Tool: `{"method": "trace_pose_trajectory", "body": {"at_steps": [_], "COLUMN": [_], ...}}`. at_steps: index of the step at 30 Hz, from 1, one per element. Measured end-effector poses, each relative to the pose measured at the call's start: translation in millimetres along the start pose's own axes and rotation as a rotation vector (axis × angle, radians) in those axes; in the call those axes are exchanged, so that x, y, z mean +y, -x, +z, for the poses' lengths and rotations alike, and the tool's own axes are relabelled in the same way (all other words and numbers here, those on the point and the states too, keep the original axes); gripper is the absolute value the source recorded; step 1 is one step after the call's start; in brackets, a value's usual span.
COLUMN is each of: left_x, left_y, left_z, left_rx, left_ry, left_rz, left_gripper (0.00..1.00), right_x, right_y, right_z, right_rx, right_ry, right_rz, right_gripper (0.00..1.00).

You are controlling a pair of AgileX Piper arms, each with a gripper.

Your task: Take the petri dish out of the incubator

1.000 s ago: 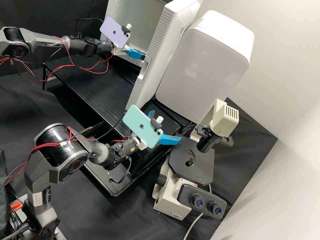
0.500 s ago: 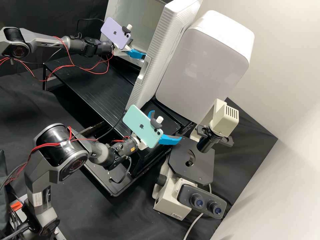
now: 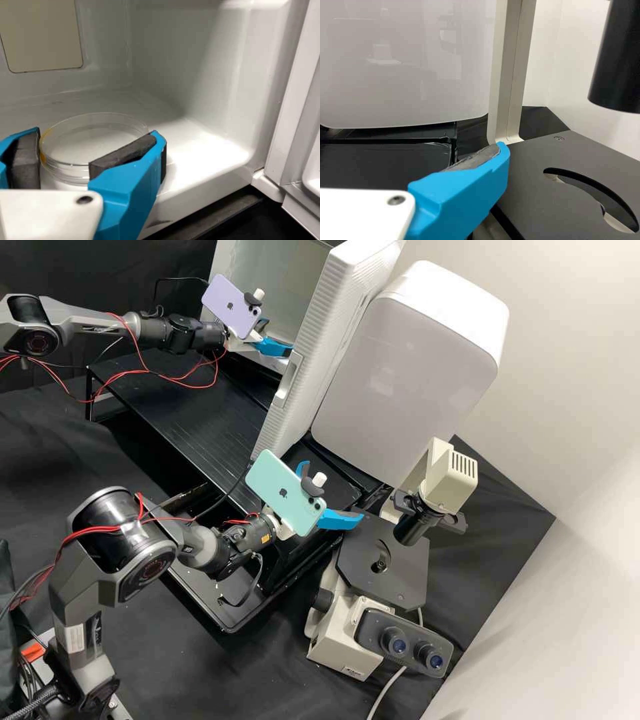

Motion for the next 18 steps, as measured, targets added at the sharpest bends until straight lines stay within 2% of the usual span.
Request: {"method": "trace_pose_trajectory", "body": {"at_steps": [7, 10, 17, 18], "left_x": [-1.5, -1.5, -0.1, -0.7], "left_y": [-0.1, 3.6, 16.1, 17.5], "left_z": [-0.4, -0.8, -2.1, -2.4], "left_rx": [0.001, 0.000, -0.008, -0.011], "left_ry": [-0.001, -0.011, -0.007, -0.017], "left_rz": [-0.004, -0.011, -0.003, -0.002], "left_gripper": [0.00, 0.00, 0.00, 0.00], "right_x": [0.0, 0.0, 0.0, 0.0], "right_y": [0.0, 0.0, 0.0, 0.0], "right_z": [0.0, 0.0, 0.0, 0.0], "right_rx": [0.000, 0.000, 0.000, 0.000], "right_ry": [0.000, 0.000, 0.000, 0.000], "right_rz": [0.000, 0.000, 0.000, 0.000], "right_gripper": [1.00, 1.00, 1.00, 1.00]}}
